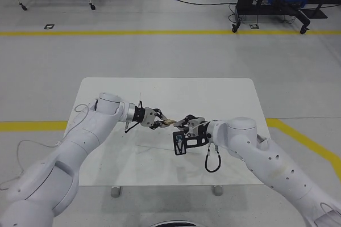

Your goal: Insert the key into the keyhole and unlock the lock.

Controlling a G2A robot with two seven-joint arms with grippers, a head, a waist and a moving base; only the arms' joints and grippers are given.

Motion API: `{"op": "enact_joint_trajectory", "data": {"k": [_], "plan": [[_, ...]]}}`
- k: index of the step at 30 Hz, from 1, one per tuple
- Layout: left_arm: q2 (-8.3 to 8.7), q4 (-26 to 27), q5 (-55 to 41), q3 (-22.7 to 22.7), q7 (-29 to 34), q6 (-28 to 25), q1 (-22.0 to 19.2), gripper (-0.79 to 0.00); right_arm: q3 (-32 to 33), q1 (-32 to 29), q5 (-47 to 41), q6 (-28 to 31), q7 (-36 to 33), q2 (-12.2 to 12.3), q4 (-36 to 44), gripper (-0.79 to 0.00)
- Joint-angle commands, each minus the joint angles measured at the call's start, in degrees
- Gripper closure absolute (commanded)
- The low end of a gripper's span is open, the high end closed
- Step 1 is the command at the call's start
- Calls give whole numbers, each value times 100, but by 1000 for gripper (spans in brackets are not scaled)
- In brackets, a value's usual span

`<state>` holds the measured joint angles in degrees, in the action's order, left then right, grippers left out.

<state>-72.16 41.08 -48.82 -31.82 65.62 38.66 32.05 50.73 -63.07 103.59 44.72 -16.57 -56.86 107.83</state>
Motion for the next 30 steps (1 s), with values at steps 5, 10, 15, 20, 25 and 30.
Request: {"op": "enact_joint_trajectory", "data": {"k": [5,10,15,20,25,30], "plan": [[-3,-14,-26,-3,1,-1,13,0,16,-47,56,24,-65,-9,-9,0],[-5,-22,15,-31,-30,7,7,0,70,-101,81,24,-117,-10,57,0],[-9,22,66,-70,-52,24,36,0,108,-135,82,47,-186,-17,126,0],[-4,53,113,-125,-98,43,64,0,92,-118,76,111,-331,-40,150,0],[0,99,138,-140,-59,59,90,0,10,-59,47,166,-479,-84,125,0],[-3,140,175,-132,-102,102,91,0,-54,-18,51,214,-663,-121,201,0]]}}
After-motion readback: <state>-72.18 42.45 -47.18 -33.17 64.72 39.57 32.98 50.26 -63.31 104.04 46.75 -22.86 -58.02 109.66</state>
